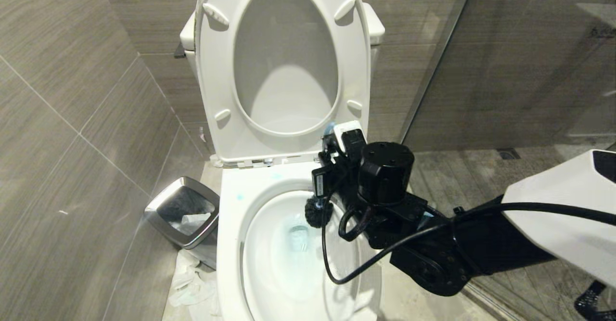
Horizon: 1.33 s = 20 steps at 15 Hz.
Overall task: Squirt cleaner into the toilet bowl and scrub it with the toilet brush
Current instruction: Scrub the toilet bowl
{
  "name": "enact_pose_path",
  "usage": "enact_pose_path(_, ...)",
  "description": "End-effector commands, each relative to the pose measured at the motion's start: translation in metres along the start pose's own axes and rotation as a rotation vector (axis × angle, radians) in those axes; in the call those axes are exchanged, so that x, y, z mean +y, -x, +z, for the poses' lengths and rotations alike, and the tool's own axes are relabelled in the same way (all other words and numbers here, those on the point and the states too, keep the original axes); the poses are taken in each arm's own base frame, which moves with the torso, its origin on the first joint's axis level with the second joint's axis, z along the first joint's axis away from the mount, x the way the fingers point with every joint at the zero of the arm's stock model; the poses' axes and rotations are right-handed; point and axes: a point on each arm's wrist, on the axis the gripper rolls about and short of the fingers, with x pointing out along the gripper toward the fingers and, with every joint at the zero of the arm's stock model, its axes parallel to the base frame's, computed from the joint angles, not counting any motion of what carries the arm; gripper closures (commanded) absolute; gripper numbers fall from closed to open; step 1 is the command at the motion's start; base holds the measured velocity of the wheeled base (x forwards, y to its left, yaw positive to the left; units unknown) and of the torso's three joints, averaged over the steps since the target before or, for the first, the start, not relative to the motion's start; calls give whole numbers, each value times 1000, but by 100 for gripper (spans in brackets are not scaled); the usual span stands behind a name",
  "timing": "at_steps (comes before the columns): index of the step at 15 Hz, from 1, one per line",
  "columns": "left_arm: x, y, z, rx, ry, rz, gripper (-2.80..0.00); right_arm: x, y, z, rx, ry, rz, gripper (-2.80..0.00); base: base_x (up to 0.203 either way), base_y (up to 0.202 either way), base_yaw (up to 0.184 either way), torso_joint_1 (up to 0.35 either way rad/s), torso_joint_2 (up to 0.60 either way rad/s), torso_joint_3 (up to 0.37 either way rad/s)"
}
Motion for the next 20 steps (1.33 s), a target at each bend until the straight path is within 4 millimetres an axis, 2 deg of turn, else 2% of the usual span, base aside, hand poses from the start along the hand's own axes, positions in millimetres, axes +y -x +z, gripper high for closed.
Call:
enact_pose_path(1,0,0,0,1,0,0,0,17,-18,-13,10,15,27,0,0,0,0,0,0,0)
enact_pose_path(6,0,0,0,1,0,2,0,46,-42,-17,-7,10,62,0,0,0,0,0,0,0)
enact_pose_path(9,0,0,0,1,0,0,0,74,-39,-21,-16,21,113,0,0,0,0,0,0,0)
enact_pose_path(14,0,0,0,1,0,0,0,106,-15,-21,-13,33,194,0,0,0,0,0,0,0)
enact_pose_path(17,0,0,0,1,0,0,0,124,8,-16,-8,36,249,0,0,0,0,0,0,0)
enact_pose_path(20,0,0,0,1,0,0,0,135,38,-23,28,60,295,0,0,0,0,0,0,0)
